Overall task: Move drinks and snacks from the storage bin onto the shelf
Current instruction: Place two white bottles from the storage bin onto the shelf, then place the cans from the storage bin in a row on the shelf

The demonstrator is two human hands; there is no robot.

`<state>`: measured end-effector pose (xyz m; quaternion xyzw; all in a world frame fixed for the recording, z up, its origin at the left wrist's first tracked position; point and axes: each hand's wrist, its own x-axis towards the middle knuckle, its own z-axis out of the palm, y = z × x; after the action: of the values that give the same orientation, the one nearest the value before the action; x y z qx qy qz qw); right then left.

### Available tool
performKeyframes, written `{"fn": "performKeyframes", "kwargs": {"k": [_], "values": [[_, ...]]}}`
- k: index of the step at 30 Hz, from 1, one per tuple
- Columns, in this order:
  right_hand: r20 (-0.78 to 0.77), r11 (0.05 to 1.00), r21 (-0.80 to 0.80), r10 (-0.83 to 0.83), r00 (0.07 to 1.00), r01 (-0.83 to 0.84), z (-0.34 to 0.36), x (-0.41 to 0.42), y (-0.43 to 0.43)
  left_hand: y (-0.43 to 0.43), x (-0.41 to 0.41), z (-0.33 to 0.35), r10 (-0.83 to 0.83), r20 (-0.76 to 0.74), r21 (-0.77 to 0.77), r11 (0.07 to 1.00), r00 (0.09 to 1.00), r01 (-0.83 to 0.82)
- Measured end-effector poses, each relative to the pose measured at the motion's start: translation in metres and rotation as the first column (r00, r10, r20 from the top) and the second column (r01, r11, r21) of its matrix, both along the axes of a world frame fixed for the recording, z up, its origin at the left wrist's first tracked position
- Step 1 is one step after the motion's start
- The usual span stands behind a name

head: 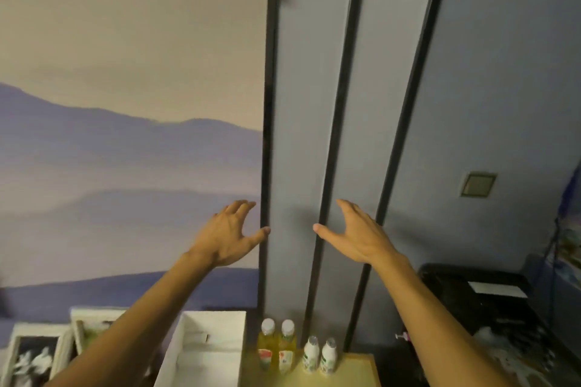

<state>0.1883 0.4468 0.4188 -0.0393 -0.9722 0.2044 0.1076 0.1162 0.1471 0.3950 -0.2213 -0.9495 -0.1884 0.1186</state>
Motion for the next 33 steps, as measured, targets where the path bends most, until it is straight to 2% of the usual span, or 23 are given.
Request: {"fn": "performKeyframes", "kwargs": {"k": [5, 11, 18, 23, 27, 33], "values": [[0.003, 0.979, 0.023, 0.203, 0.979, -0.203, -0.004, -0.015, -0.087, -0.093, 0.056, -0.005, 0.199, -0.007, 0.037, 0.979, 0.980, -0.199], [0.025, 0.886, 0.013, 0.464, 0.886, -0.464, -0.018, -0.020, -0.227, -0.230, 0.137, -0.017, 0.465, -0.005, 0.028, 0.885, 0.885, -0.465], [0.095, 0.702, 0.006, 0.708, 0.699, -0.712, -0.033, -0.008, -0.420, -0.388, 0.230, -0.034, 0.707, 0.006, 0.027, 0.706, 0.707, -0.707], [0.130, 0.547, 0.017, 0.829, 0.544, -0.837, -0.059, 0.006, -0.577, -0.499, 0.280, -0.070, 0.832, 0.075, 0.065, 0.546, 0.550, -0.835], [0.199, 0.416, 0.002, 0.891, 0.408, -0.909, -0.087, 0.014, -0.705, -0.595, 0.309, -0.107, 0.886, 0.153, 0.099, 0.426, 0.437, -0.899], [0.326, 0.295, -0.015, 0.905, 0.275, -0.955, -0.160, 0.023, -0.864, -0.692, 0.335, -0.170, 0.900, 0.312, 0.105, 0.287, 0.306, -0.952]]}}
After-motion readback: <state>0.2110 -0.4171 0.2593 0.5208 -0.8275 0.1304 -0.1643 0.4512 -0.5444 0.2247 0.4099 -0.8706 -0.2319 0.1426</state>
